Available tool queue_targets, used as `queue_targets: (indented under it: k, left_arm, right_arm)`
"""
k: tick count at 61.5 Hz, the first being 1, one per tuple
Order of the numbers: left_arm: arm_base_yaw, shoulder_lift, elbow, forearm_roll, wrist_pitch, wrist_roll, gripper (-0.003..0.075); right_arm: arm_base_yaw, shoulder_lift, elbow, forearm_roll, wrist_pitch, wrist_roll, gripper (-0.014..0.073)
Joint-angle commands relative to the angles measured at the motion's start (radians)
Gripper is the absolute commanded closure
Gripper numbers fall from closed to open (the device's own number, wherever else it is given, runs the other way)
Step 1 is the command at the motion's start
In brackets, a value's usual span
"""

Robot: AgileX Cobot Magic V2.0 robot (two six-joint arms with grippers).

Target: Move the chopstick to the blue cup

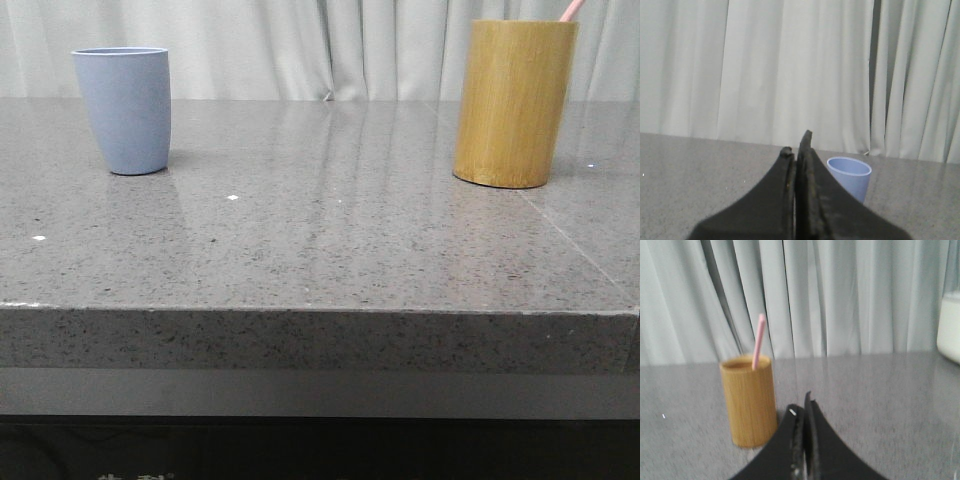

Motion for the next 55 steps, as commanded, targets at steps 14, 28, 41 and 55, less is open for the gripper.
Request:
queue_targets:
  k: [14,28,41,55]
  left_arm:
    - [-0.001,0.264,-0.398,-0.001,0.243,-0.005,0.0739]
    - [-0.001,0.45,-0.506,-0.001,0.355,-0.005,0.0739]
    - [-0.001,0.544,-0.502,-0.001,0.355,-0.005,0.0739]
    - [-0.001,0.626,-0.502,-0.002,0.35,-0.005,0.0739]
  right_arm:
    - [-0.004,0.206,-0.37,-0.019,0.162,-0.001,0.0661]
    - [-0.004,0.423,-0.475,-0.019,0.274,-0.006,0.0661]
    - [-0.004,0.553,-0.473,-0.019,0.328,-0.006,0.0661]
    - [-0.004,0.657,-0.473,-0.028,0.392,-0.083,0.0659]
